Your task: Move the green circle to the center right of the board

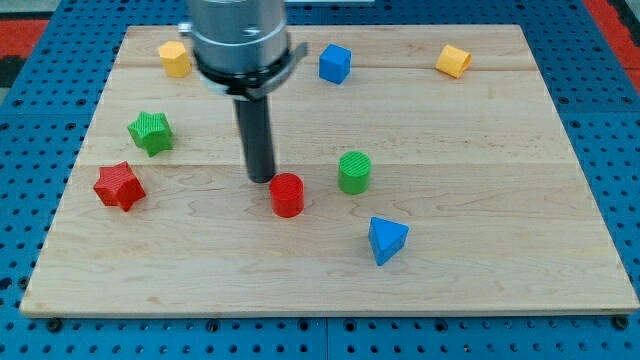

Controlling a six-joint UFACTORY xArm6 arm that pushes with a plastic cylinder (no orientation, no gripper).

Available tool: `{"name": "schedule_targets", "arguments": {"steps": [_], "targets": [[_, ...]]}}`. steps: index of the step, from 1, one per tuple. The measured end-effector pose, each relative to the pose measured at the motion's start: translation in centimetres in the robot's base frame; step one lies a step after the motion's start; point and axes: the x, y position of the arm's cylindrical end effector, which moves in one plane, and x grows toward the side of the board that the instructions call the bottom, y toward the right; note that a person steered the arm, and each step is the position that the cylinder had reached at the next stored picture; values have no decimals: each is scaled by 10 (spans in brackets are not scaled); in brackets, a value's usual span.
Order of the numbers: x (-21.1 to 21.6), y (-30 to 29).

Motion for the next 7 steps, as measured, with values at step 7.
{"name": "schedule_targets", "arguments": {"steps": [7], "targets": [[-15, 85]]}}
